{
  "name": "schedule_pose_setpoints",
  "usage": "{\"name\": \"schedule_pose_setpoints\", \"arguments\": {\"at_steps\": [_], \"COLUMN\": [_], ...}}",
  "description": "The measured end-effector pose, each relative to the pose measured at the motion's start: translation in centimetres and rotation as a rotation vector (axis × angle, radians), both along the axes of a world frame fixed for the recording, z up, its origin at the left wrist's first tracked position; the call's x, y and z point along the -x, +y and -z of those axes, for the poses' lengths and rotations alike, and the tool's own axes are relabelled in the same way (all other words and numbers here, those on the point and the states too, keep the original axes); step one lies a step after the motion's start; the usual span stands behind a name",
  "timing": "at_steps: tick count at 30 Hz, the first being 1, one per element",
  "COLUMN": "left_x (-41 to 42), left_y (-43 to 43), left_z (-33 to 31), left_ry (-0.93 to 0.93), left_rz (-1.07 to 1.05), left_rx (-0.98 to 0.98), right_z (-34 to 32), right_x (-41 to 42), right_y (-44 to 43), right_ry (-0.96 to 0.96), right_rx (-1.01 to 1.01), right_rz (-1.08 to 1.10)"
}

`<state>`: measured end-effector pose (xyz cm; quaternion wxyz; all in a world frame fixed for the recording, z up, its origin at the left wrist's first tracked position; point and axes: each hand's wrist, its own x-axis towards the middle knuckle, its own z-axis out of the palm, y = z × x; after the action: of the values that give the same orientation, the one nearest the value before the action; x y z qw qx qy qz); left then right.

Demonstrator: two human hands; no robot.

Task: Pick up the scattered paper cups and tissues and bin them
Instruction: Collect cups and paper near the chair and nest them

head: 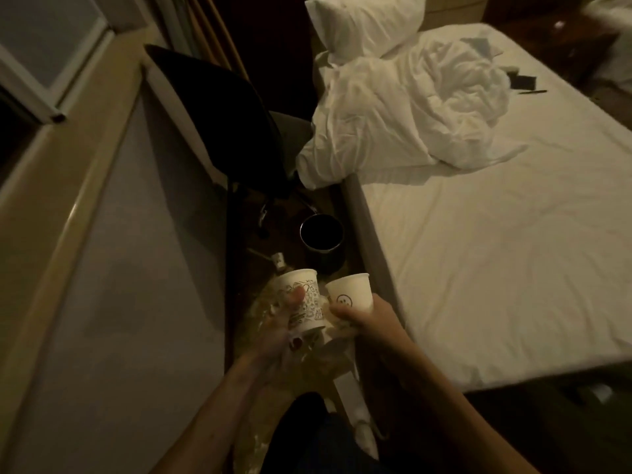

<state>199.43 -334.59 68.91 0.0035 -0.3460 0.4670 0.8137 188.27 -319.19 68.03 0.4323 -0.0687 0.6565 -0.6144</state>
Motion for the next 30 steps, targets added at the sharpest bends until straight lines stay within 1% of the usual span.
{"name": "schedule_pose_setpoints", "arguments": {"at_steps": [3,7,10,13,15,18,22,24,26,30], "left_x": [3.8,9.0,13.0,16.7,19.2,22.9,28.0,30.9,33.6,39.6], "left_y": [-3.7,-8.6,-12.8,-16.7,-19.0,-22.4,-27.0,-28.9,-30.4,-33.3], "left_z": [1.1,3.9,6.0,8.5,10.6,14.7,23.9,29.4,34.6,45.2], "left_ry": [0.008,-0.006,-0.051,-0.108,-0.157,-0.192,-0.208,-0.257,-0.319,-0.375], "left_rz": [-0.019,0.013,-0.017,-0.1,-0.11,-0.119,-0.162,-0.191,-0.207,-0.246], "left_rx": [-0.005,-0.03,-0.068,-0.101,-0.169,-0.199,-0.186,-0.216,-0.259,-0.345], "right_z": [0.7,2.7,4.0,6.3,8.3,12.1,21.0,26.9,33.0,45.3], "right_x": [4.1,9.2,13.2,17.5,20.2,23.8,29.7,33.1,35.8,41.5], "right_y": [-3.7,-9.1,-13.9,-18.8,-21.7,-25.5,-30.5,-33.3,-35.8,-40.5], "right_ry": [0.006,0.049,0.021,-0.007,-0.055,-0.105,-0.113,-0.111,-0.115,-0.019], "right_rx": [-0.026,-0.079,-0.134,-0.234,-0.285,-0.326,-0.404,-0.456,-0.53,-0.637], "right_rz": [-0.027,-0.074,-0.117,-0.161,-0.135,-0.077,-0.093,-0.077,-0.11,-0.166]}}
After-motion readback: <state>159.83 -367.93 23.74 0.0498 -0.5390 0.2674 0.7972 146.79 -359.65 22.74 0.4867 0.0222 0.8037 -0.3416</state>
